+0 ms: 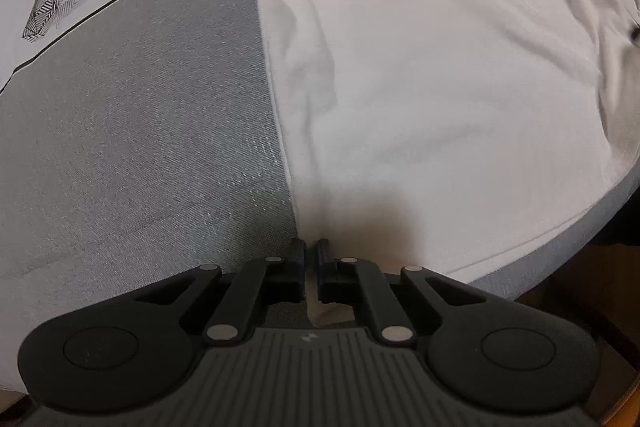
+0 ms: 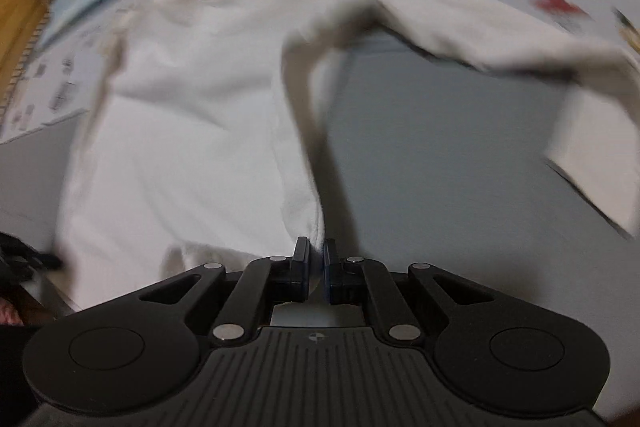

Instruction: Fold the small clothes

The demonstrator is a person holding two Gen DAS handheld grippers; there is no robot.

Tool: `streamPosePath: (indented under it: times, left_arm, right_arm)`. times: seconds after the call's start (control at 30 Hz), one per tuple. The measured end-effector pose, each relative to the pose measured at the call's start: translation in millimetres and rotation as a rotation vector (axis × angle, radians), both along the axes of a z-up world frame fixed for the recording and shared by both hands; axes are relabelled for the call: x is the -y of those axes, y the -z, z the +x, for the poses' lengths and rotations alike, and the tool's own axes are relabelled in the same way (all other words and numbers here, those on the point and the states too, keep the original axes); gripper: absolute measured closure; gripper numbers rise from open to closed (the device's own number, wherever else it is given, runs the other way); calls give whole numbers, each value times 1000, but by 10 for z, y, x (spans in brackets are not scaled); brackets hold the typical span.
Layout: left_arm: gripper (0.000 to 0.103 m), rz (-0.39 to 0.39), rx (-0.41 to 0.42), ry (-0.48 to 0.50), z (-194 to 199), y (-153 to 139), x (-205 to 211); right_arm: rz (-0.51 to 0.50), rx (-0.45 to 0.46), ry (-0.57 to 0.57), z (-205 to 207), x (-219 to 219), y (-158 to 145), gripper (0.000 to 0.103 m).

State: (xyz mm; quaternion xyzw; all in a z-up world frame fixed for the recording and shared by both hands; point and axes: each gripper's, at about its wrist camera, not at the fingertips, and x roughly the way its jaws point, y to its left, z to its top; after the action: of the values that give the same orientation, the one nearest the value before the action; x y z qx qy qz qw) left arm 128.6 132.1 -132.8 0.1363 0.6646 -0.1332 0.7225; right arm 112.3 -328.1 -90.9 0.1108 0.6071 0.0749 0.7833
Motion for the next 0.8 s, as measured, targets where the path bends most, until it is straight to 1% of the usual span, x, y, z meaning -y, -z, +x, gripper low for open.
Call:
streamPosePath:
  times: [0.1,0.17,0.23,0.27,0.33,0.37,0.4,0.47,0.5,0.53,0.6,0.67,0.7,0.73,0.77,0.8]
  left_arm:
    - [100,-18,-11,9,-79,-9,42]
    - [100,-33,-19,28,-176,-16,108]
    - [100,-37,-30,50,-270,-27,175]
    - [100,-22,-31,61,-326,-5,210]
    - [99,-2,-25,74,-384,-2,262]
    - [98,-15,-24,70,-398,-19,276]
    - [98,-31,-20,63,-421,-36,295]
    - [96,-54,-13,51,-441,-70,306]
    - [96,-54,-14,45,-448,-69,308]
    - [96,-44,-16,45,-452,-59,312]
    - [96,-17,-28,48,-462,-8,333]
    - [96,2,-41,55,-472,42,351]
    - [97,4,-44,63,-486,55,385]
    - [98,0,-45,81,-508,72,373]
    - [98,-2,-49,104,-545,80,382]
    - [98,3,-52,122,-583,84,393]
  right_arm:
    - [-4,-25,12,-278,395,83,101]
    - [-10,-32,9,-420,542,120,101]
    - [-23,-54,17,-514,636,166,103]
    - [-49,-68,29,-533,662,182,103]
    - [-115,-80,54,-553,726,206,99]
    - [-116,-76,72,-554,749,203,99]
    - [-89,-70,78,-558,775,195,99]
    - [-19,-62,64,-568,767,178,93]
    - [5,-60,39,-568,713,175,86]
    - [17,-60,5,-568,638,184,77]
    - [8,-68,-83,-566,455,210,68]
    - [-32,-97,-175,-582,266,284,68]
    - [-59,-108,-215,-599,180,321,75]
    - [-98,-111,-256,-616,99,345,86]
    - [-146,-94,-292,-626,46,339,103]
    - [-177,-65,-308,-618,24,305,103]
